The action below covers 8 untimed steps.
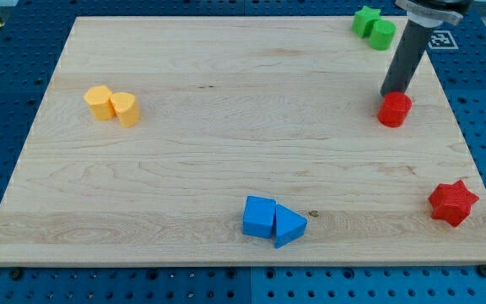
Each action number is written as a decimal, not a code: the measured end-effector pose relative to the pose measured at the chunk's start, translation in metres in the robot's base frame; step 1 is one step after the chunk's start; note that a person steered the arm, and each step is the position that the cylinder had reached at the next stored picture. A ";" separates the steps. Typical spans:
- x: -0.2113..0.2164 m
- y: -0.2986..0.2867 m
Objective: Move the red circle to the red star
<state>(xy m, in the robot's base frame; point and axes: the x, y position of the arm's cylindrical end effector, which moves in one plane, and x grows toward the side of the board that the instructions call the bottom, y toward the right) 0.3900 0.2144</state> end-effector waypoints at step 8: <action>0.092 -0.040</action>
<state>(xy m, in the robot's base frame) 0.4822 0.1740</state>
